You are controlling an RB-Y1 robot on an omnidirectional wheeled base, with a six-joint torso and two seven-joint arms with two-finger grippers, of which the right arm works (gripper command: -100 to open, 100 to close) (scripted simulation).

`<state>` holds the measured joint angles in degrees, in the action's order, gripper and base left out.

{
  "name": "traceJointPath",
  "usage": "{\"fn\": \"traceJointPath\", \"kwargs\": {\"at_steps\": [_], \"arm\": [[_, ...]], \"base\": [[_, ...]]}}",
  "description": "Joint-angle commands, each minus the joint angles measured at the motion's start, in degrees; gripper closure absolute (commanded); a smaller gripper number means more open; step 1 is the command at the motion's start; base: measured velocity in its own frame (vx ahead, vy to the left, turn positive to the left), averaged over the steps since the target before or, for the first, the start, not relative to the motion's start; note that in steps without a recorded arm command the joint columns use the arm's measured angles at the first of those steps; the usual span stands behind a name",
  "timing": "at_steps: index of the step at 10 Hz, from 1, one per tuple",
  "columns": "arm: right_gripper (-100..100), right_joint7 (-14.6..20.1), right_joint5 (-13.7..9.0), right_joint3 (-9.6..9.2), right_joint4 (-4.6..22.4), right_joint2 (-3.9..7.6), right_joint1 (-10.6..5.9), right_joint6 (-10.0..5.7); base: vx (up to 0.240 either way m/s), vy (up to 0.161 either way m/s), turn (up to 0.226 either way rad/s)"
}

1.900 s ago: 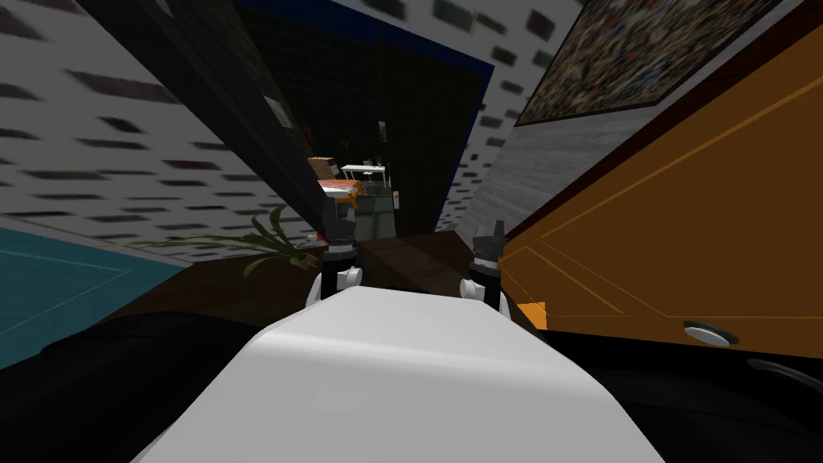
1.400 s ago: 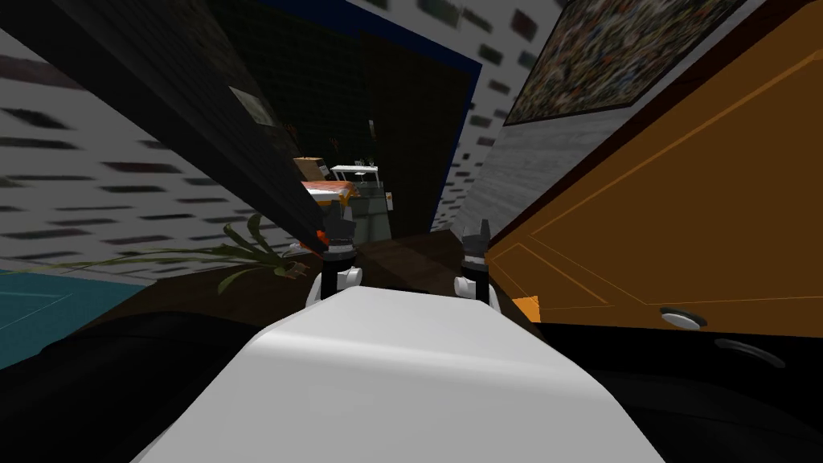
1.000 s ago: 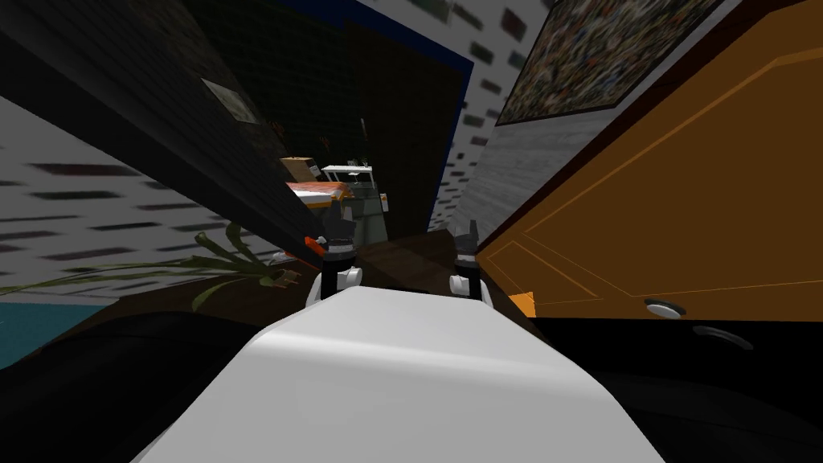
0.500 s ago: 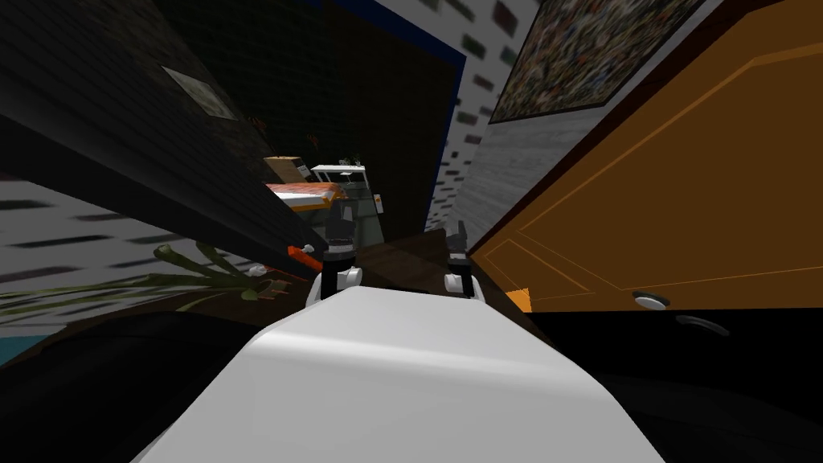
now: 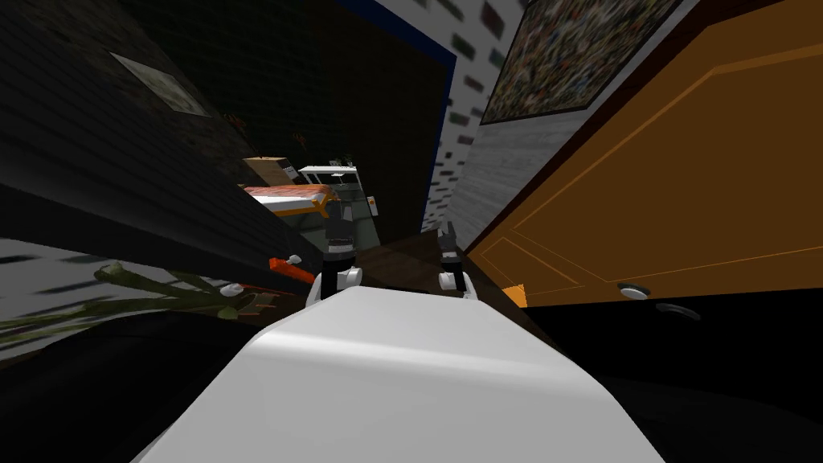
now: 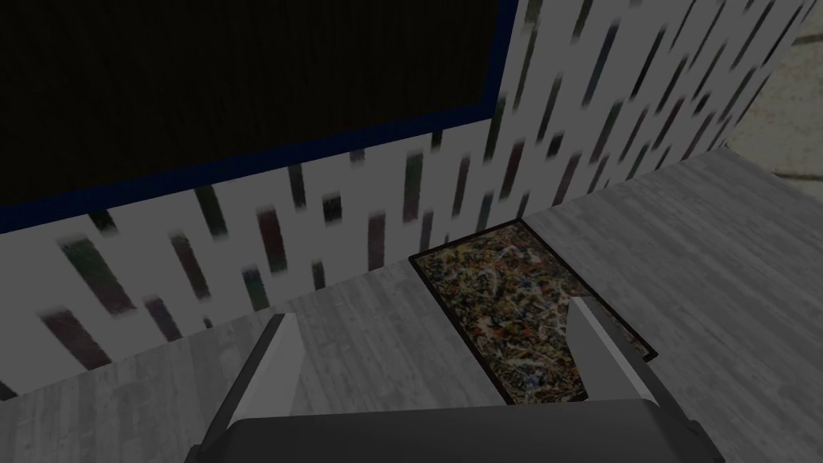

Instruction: Pull the door open

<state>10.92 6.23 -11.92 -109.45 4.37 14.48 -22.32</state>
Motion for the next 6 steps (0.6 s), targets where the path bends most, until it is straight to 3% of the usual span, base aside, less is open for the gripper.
{"fn": "traceJointPath", "kwargs": {"at_steps": [1,6], "arm": [[-100,0.17,-0.03,-1.62,2.16,0.38,-1.06,0.03],[-100,0.65,-0.04,-7.77,10.26,0.98,-5.73,0.71]], "base": [[0.114,0.015,-0.117],[0.127,0.049,-0.168]]}}
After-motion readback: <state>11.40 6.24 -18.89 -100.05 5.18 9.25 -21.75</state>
